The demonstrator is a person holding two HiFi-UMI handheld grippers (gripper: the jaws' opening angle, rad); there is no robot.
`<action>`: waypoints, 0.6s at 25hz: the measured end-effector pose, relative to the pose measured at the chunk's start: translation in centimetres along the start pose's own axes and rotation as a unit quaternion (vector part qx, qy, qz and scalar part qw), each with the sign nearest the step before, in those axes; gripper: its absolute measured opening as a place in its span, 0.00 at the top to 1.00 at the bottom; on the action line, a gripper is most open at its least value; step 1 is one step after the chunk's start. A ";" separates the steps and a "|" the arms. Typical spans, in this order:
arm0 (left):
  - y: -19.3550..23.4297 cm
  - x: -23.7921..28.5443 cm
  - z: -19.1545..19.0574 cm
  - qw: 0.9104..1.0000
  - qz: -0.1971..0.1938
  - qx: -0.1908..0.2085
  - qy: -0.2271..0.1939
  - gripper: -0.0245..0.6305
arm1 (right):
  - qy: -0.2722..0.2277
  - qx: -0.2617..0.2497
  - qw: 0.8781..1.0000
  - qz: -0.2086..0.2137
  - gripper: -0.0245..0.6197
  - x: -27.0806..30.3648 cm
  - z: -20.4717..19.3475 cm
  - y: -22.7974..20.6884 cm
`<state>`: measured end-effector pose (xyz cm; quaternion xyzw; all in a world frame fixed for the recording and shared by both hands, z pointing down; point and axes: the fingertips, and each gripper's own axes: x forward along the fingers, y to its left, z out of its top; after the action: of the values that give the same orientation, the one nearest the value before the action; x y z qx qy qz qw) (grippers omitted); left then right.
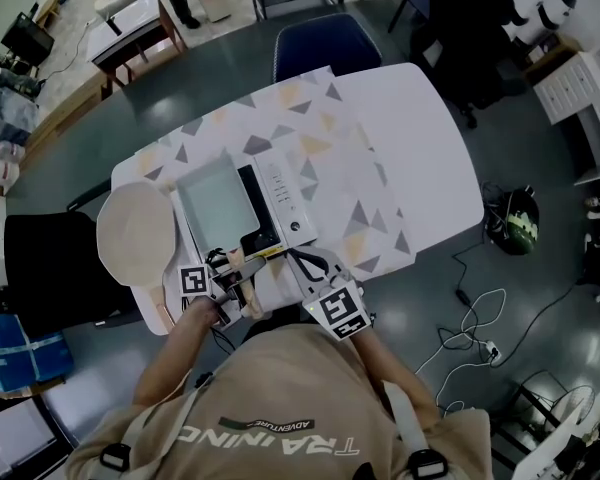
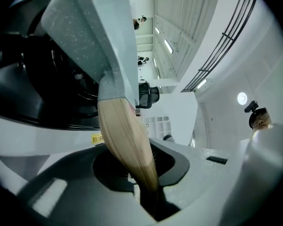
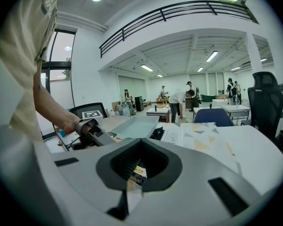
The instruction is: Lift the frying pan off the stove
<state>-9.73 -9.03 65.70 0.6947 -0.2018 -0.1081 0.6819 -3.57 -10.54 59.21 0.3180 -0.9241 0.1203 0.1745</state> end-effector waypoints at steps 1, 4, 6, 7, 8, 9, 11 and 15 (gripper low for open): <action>0.0 -0.1 -0.1 1.000 0.004 0.003 0.002 0.88 | 0.000 0.000 1.000 0.000 0.96 0.0 0.0 0.0; -0.4 -0.5 -0.6 1.000 0.010 0.007 0.016 0.88 | 0.000 0.001 1.000 0.002 0.96 0.2 0.0 0.0; -0.7 -0.6 -0.9 0.999 0.022 0.010 0.029 0.88 | 0.000 0.001 1.000 0.004 0.96 0.3 0.0 -0.1; -0.7 -0.7 -1.1 0.999 0.032 0.013 0.038 0.88 | 0.001 0.001 1.000 0.005 0.96 0.3 0.0 -0.1; -0.8 -0.8 -1.4 0.998 0.039 0.018 0.048 0.87 | 0.001 0.001 1.000 0.007 0.96 0.4 -0.1 0.0; -1.0 -0.8 -1.6 0.997 0.041 0.028 0.060 0.87 | 0.001 0.001 1.000 0.009 0.96 0.5 0.0 0.1; -1.4 -0.8 -2.1 0.995 0.040 0.043 0.080 0.87 | 0.001 -0.001 1.000 0.014 0.96 0.7 0.1 0.2; -2.4 -0.5 -3.0 0.995 0.024 0.033 0.089 0.85 | -0.003 -0.004 1.000 0.019 0.96 0.9 0.4 0.4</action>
<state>-8.56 -6.09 63.40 0.7188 -0.1599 -0.0226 0.6762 -4.56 -10.88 59.13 0.2996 -0.9311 0.1190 0.1708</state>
